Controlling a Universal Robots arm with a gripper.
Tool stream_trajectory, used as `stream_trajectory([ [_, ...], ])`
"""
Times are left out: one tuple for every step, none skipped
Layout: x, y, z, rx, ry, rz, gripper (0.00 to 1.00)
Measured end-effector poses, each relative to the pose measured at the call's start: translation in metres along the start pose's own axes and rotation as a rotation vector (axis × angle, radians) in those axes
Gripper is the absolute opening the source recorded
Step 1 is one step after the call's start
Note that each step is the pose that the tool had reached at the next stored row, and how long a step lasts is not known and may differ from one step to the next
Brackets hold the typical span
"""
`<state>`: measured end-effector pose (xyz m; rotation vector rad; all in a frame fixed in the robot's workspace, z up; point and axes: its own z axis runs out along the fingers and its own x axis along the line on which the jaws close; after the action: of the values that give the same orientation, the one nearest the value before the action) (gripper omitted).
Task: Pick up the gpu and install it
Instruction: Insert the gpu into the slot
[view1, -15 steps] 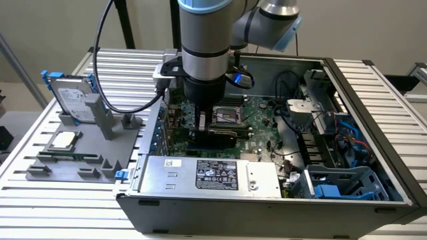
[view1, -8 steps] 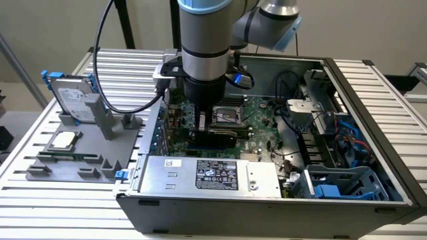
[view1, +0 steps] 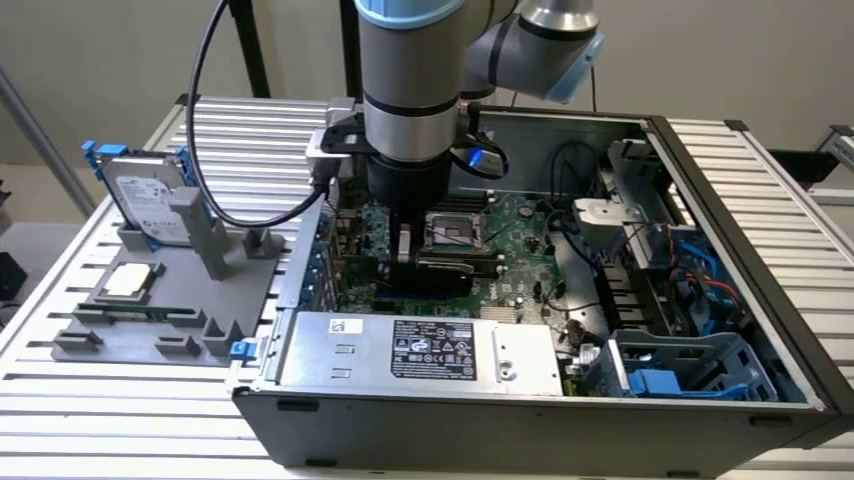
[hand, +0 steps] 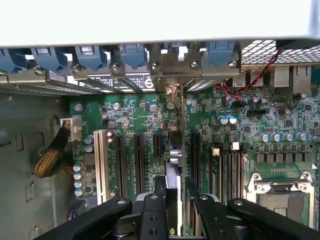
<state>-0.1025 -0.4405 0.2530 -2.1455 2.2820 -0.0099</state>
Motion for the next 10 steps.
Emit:
stream_trajectory([
  [0.0,0.0,0.0001,0.0,0.0001,0.0,0.0],
  [0.0,0.0001,0.0002,0.0,0.0001,0.0,0.0],
  [0.0,0.0001,0.0003,0.0,0.0001,0.0,0.0],
  [0.0,0.0001,0.0004,0.0,0.0001,0.0,0.0],
  [0.0,0.0002,0.0005,0.0,0.0001,0.0,0.0],
  [0.0,0.0002,0.0006,0.0,0.0001,0.0,0.0],
  [0.0,0.0003,0.0007,0.0,0.0001,0.0,0.0],
  [0.0,0.0003,0.0008,-0.0001,0.0001,0.0,0.0],
  [0.0,0.0004,0.001,-0.0001,0.0001,0.0,0.0],
  [0.0,0.0005,0.0013,-0.0001,0.0001,0.0,0.0],
])
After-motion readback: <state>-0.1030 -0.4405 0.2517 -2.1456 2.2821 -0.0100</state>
